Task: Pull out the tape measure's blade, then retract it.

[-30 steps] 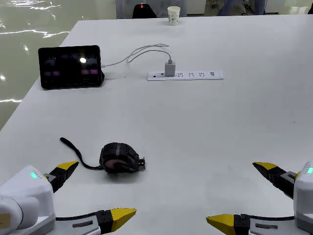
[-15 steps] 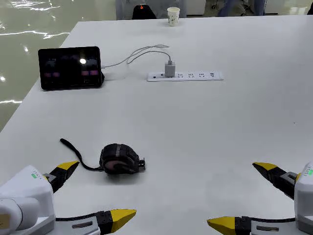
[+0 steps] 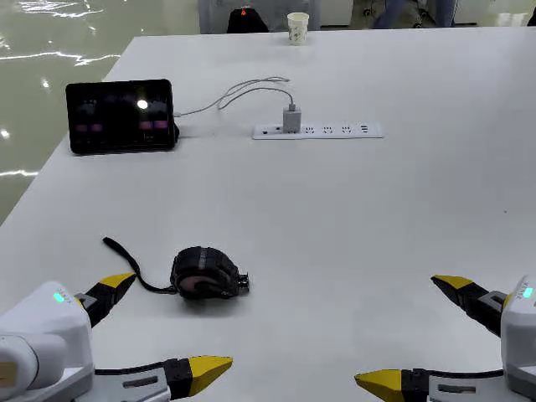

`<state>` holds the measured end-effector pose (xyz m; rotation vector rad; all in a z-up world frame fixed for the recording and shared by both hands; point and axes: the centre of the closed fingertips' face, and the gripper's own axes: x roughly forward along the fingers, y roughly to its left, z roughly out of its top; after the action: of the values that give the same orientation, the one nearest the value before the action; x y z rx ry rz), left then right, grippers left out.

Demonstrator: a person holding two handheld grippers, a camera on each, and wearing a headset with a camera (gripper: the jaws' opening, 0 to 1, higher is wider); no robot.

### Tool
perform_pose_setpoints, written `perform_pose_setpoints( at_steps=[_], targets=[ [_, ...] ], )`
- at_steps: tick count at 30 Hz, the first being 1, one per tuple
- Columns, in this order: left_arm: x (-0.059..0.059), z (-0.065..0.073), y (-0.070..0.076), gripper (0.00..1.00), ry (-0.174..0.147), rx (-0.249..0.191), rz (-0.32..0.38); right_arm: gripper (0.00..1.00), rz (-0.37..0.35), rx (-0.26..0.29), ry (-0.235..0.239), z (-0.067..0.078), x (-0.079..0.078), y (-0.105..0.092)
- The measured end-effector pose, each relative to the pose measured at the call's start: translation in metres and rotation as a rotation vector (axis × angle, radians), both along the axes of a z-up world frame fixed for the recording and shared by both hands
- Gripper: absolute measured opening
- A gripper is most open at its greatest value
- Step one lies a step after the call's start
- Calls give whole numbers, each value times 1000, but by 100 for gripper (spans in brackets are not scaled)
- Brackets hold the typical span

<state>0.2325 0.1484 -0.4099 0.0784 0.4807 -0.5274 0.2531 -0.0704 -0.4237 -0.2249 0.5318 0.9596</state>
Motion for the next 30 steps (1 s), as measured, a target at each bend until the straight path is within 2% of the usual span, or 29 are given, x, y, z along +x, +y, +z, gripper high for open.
perform_pose_setpoints(
  at_steps=[17, 30],
  targets=[
    [11, 0, 4, 99, 6, 14, -34, 95, 73, -21, -4, -2, 11, 13],
    [27, -4, 10, 99, 21, 34, -53, 89, 151, -46, 10, -10, 19, 24]
  ],
)
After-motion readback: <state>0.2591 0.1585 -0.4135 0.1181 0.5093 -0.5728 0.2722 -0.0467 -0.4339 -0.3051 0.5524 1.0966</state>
